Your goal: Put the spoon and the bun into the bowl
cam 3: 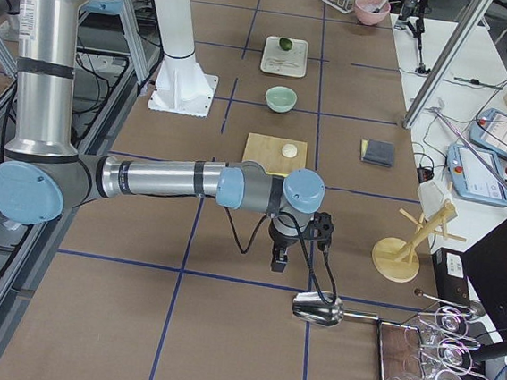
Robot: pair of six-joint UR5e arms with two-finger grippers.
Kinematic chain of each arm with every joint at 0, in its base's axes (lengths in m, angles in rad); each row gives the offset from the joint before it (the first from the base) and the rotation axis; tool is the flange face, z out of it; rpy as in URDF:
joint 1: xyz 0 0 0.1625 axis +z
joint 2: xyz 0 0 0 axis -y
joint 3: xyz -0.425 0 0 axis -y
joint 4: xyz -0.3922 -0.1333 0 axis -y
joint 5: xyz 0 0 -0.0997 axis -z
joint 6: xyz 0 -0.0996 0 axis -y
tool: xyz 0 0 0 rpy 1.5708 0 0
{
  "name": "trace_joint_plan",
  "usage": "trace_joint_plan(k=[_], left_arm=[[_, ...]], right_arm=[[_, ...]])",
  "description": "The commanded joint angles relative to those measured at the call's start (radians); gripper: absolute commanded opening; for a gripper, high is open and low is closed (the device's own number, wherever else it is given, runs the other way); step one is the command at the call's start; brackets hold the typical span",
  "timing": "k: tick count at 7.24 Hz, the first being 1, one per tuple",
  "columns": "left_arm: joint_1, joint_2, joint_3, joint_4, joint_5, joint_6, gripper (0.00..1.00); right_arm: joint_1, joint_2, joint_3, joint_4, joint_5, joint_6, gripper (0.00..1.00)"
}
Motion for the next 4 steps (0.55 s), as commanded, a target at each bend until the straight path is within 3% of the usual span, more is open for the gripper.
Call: trace_joint_plan(k=[1, 4], left_arm=[[-0.009, -0.003, -0.047, 0.02, 0.011, 0.014, 1.0], [0.035, -0.017, -0.084, 0.011, 0.035, -0.001, 1.0]], right_arm=[[0.0, -0.001, -0.004, 0.006, -0.003, 0.0, 1.0], [-0.008, -0.001, -0.004, 0.013, -0.003, -0.005, 1.0]])
